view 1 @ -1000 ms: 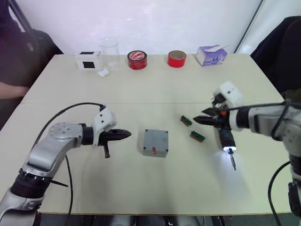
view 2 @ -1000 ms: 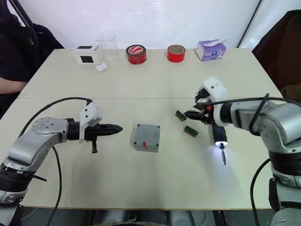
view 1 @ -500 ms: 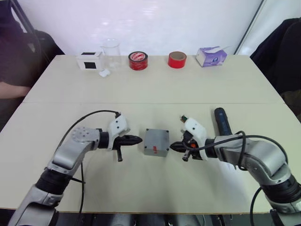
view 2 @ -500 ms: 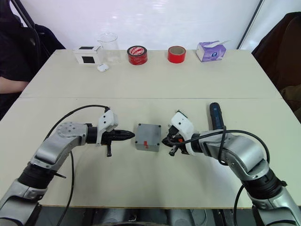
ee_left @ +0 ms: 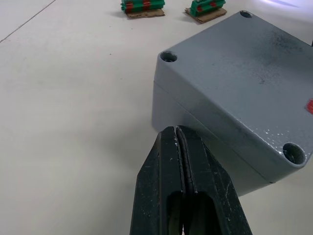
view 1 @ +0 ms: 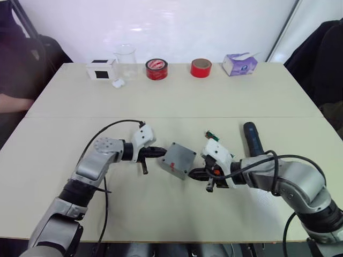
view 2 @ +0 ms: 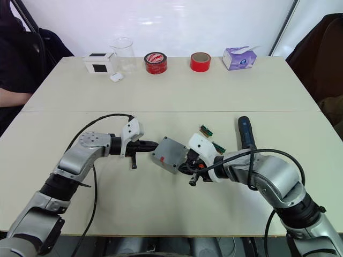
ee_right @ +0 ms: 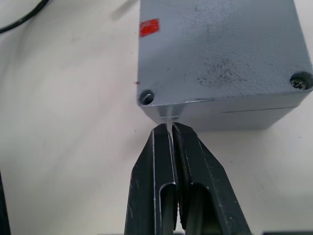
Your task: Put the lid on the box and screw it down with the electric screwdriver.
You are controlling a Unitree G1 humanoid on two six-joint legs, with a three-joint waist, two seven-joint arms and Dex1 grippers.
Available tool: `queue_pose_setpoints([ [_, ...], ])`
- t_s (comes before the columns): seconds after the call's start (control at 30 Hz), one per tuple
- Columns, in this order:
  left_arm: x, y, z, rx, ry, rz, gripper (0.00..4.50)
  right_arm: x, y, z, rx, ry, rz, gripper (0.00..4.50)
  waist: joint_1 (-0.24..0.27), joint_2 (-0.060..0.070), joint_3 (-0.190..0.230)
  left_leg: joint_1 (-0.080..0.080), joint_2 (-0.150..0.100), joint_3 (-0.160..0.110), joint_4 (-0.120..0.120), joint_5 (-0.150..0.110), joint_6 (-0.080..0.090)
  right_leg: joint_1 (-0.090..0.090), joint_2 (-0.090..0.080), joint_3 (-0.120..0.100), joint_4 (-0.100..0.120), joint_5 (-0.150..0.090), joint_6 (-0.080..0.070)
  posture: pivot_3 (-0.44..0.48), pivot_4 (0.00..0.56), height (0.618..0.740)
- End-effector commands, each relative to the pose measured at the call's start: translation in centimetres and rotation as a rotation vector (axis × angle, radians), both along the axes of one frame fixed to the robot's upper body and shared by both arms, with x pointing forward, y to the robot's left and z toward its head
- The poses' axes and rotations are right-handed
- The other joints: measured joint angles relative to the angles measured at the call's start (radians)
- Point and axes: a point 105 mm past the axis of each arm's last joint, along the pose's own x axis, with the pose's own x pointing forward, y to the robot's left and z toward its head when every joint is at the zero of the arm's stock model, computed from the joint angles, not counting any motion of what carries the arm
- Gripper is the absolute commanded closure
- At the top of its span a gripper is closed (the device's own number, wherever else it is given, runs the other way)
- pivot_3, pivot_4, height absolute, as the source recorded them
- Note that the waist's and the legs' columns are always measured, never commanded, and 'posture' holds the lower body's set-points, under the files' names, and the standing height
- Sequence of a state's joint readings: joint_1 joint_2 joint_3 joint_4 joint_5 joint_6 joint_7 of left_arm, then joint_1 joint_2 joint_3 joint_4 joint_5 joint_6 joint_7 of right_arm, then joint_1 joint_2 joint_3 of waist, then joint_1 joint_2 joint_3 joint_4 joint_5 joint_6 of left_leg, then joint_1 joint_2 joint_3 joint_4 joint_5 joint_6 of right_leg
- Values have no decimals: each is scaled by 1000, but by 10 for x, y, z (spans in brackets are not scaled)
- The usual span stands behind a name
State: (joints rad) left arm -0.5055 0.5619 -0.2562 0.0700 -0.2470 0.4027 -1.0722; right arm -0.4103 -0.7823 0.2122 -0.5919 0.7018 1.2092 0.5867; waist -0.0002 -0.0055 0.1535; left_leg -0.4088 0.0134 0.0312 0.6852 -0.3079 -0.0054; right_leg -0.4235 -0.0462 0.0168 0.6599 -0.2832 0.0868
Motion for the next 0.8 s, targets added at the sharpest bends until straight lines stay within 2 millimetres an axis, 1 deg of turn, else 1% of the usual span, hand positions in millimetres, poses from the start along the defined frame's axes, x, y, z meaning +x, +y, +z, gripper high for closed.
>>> queue_pose_setpoints([
  [0.03, -14, 21, 6, 20, 3, -19, 4500, 24, -20, 26, -16, -153, -81, 4419, -10, 0, 0, 0, 0, 0, 0, 0, 0, 0, 0, 0, 0, 0, 0, 0, 150, 740],
  [0.1, -32, 25, 4, 26, 42, -67, 4500, 39, -27, 30, 5, -190, -133, 4419, -16, 0, 0, 0, 1, 0, 0, 0, 0, 0, -1, 1, 0, 0, 0, 0, 150, 740],
  [0.17, -42, 26, 3, 32, 62, -92, 4500, 46, -29, 30, 13, -200, -151, 4419, -14, 0, 0, 0, 1, 0, 0, 0, 0, 0, -1, 1, 1, 0, 0, 0, 150, 740],
  [0.23, -51, 23, 0, 38, 72, -109, 4500, 53, -27, 25, 29, -199, -154, 4419, -9, 0, 0, 0, 1, 0, 0, 0, 0, 0, -1, 1, 1, 0, 0, 0, 150, 740],
  [0.3, -55, 18, -3, 36, 74, -110, 4500, 57, -19, 20, 60, -188, -146, 4419, -12, 0, 0, 1, 1, 0, 0, 0, 0, 0, -1, 1, 1, 0, 0, 0, 150, 740],
  [0.43, -50, 5, -2, 13, 57, -101, 4500, 61, -2, 11, 105, -165, -117, 4419, -11, 0, 0, 1, 0, 1, 0, 0, 0, 0, 0, 1, 3, 0, 0, 0, 150, 740],
  [0.53, -47, 0, -1, 5, 42, -102, 4500, 61, 5, 7, 108, -156, -99, 4419, -12, 0, 0, 1, 0, 1, 1, 0, 0, 0, 0, 1, 3, 0, 0, 0, 150, 740],
  [0.67, -36, -2, 0, 12, 20, -81, 4500, 47, 14, -2, 103, -100, -26, 4419, -12, 0, 0, 1, 0, 1, 1, 0, 0, 0, 0, 1, 4, 0, 0, 0, 150, 740],
  [0.8, -28, 1, 1, 15, 3, -64, 4500, 34, 13, -2, 106, -66, 7, 4419, -13, 0, 0, 1, 0, 1, 1, 0, -1, 0, 0, 1, 4, 0, 0, 0, 150, 740],
])
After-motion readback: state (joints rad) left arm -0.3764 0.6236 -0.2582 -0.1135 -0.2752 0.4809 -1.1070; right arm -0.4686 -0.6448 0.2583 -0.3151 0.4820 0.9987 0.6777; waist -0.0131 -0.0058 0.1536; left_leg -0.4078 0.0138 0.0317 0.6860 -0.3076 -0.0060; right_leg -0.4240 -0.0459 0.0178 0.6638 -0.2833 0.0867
